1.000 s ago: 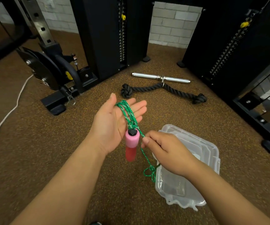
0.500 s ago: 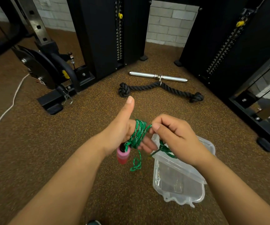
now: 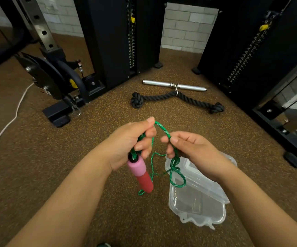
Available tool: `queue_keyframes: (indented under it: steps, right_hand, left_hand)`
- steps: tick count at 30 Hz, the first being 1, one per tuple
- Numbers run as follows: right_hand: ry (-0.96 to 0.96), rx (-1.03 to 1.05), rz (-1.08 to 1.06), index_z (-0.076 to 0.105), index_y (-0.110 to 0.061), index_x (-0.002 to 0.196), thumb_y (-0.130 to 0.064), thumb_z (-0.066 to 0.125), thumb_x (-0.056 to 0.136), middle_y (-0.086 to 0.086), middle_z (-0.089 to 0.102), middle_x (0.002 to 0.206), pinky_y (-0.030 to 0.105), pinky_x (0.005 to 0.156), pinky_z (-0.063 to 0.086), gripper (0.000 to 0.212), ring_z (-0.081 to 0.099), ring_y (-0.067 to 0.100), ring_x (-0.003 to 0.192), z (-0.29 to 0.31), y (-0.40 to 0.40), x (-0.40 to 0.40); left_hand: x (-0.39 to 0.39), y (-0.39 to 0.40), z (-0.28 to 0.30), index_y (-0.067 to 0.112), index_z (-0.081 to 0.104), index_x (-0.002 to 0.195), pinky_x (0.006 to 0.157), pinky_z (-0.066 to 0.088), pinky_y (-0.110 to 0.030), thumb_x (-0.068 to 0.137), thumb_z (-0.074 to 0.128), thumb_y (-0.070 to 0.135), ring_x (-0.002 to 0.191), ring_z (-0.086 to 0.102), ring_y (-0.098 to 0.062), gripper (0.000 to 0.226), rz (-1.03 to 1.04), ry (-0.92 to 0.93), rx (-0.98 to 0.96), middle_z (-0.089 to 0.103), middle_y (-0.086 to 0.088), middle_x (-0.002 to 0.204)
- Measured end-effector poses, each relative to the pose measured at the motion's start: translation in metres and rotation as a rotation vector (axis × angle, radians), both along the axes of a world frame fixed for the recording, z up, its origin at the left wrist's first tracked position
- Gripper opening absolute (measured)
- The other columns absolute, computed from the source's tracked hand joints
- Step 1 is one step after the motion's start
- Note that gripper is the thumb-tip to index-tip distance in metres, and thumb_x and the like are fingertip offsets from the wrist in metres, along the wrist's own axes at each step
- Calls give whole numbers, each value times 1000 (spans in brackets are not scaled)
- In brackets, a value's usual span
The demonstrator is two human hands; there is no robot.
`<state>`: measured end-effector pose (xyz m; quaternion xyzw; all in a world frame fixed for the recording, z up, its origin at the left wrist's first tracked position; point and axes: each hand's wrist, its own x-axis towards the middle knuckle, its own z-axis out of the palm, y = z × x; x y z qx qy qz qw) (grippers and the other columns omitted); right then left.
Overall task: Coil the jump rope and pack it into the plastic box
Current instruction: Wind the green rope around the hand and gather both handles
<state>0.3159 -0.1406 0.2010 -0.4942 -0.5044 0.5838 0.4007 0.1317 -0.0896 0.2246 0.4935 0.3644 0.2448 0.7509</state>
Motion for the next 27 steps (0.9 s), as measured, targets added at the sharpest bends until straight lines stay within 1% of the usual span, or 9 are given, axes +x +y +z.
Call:
queue_keyframes:
  steps: [5, 7, 10, 13, 15, 17, 20, 24, 27]
  right_hand:
    - [-112, 25, -243, 63, -19, 63, -46, 52, 81, -7, 38, 42, 31, 65, 49, 34, 39, 8, 42, -1, 1, -6]
    - [-116, 49, -252, 62, -18, 66, -39, 50, 88, -7, 43, 45, 29, 65, 47, 33, 42, 8, 45, -2, 3, -5]
    - [-92, 74, -202, 67, -16, 87, -15, 45, 98, -7, 54, 55, 18, 60, 45, 25, 51, 8, 55, -6, 4, -8]
    - [-153, 61, -213, 68, -21, 80, -29, 49, 94, -9, 46, 46, 28, 59, 43, 25, 42, 8, 46, -13, 3, -10]
    - [-199, 41, -222, 65, -20, 69, -45, 50, 86, -8, 44, 42, 27, 55, 40, 34, 40, 7, 42, -17, 2, -12]
    - [-208, 32, -182, 64, -19, 71, -40, 50, 89, -5, 49, 49, 22, 53, 40, 30, 45, 6, 45, -20, 2, -16]
    - [-273, 42, -68, 66, -23, 86, -18, 47, 98, -6, 54, 60, 22, 59, 43, 23, 49, 6, 56, -26, -2, -22]
    - [-459, 127, 65, 66, -32, 74, -38, 49, 95, -3, 60, 61, 39, 63, 47, 28, 53, 8, 58, -25, -10, -24]
    - [-558, 229, 125, 61, -27, 68, -47, 46, 93, -10, 60, 59, 37, 61, 46, 35, 50, 2, 55, -15, -14, -27]
  left_hand:
    - [-1, 2, 2, 20, 45, 56, 43, 37, -21, 85, 48, 41, 36, 37, -12, 36, 78, -148, -74, 30, 9, 35]
    - [0, 2, 2, 20, 45, 57, 42, 36, -21, 86, 48, 40, 36, 36, -12, 35, 86, -165, -89, 30, 9, 35]
    - [0, 3, 1, 19, 47, 58, 41, 35, -20, 86, 48, 38, 35, 35, -10, 34, 109, -220, -139, 30, 9, 34]
    - [-2, 5, 3, 19, 52, 59, 39, 34, -19, 87, 47, 36, 33, 35, -9, 33, 142, -291, -178, 32, 9, 34]
    - [-3, 5, 4, 16, 58, 65, 40, 34, -18, 91, 45, 35, 34, 37, -8, 35, 185, -307, -185, 36, 9, 36]
    - [-4, 5, 4, 12, 69, 81, 43, 39, -17, 95, 43, 34, 38, 44, -8, 36, 230, -294, -171, 49, 6, 44]
    - [-5, 5, 4, 6, 65, 113, 57, 54, -18, 99, 38, 27, 56, 63, -10, 38, 235, -302, -149, 75, -3, 80]
    - [-3, 4, 5, 1, 50, 130, 76, 56, -25, 101, 31, 19, 81, 72, -14, 39, 284, -283, -115, 73, -11, 109]
    - [0, 2, 3, 2, 39, 139, 84, 55, -28, 102, 30, 16, 93, 72, -18, 41, 334, -237, -87, 71, -14, 113]
